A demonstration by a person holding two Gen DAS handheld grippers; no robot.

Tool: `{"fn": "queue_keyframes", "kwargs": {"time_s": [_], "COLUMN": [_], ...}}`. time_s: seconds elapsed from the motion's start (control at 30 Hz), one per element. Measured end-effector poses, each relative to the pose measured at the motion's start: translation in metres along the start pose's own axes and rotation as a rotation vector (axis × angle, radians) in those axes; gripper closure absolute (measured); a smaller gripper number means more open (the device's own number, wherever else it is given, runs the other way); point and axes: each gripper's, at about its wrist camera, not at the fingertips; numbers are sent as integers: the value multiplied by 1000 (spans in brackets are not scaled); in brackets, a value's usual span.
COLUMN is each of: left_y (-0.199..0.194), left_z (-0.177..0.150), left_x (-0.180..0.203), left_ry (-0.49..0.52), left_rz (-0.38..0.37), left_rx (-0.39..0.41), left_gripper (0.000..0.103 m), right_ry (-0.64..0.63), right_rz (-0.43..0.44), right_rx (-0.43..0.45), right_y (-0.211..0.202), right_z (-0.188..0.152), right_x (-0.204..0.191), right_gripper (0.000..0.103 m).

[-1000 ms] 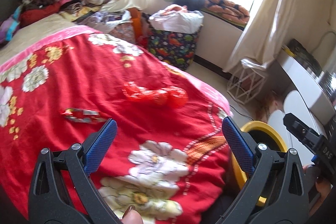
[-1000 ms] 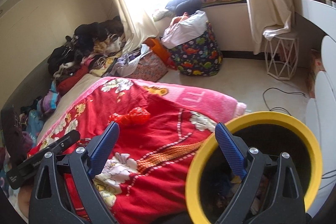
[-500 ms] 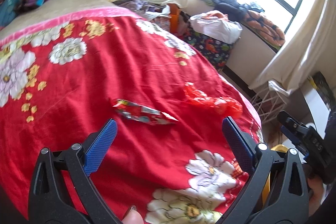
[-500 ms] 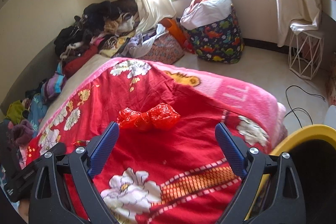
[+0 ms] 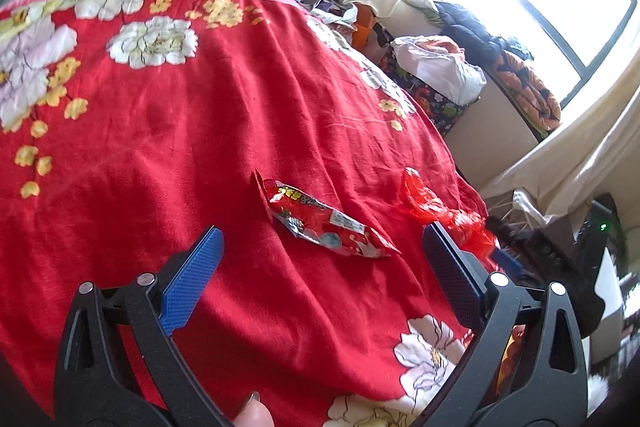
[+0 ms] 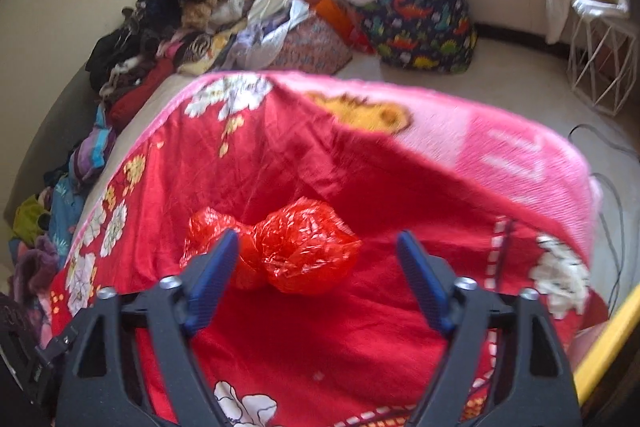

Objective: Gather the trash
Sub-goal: 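Grasp the red plastic bag with the right tool while the left tool grasps the red wrapper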

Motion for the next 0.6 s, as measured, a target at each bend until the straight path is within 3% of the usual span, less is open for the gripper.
{"fn": "queue_keyframes", "kwargs": {"time_s": [0.07,0.13,0.23,0.43,0.6], "left_y": [5,11,19,26,13], "left_z": [4,8,14,16,9], "left_x": [-2,-3,-6,-6,10], "left_ry": [-15,-26,-48,-70,-23], "left_rz": [-11,-20,-20,-9,-37], "left_rx": [-1,-4,-13,-38,-20], "left_gripper": [17,20,27,77,88], "right_ry": [-12,-40,-75,-77,-47], "right_rz": [29,57,70,85,80], "right_rx": [-45,-50,-33,33,79], "right_y": [8,5,-9,-50,-79], "right_z": [1,-5,-18,-49,-70], "right_x": [-2,-7,-13,-14,-5], "right_gripper": [67,80,85,85,85]}}
Point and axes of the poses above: each gripper's, at about its wrist camera, not at the fingertips, and y roughly the way its jaws point, x to its right, z to its top, and after that the axes turned 7 degrees about -x, right-handed
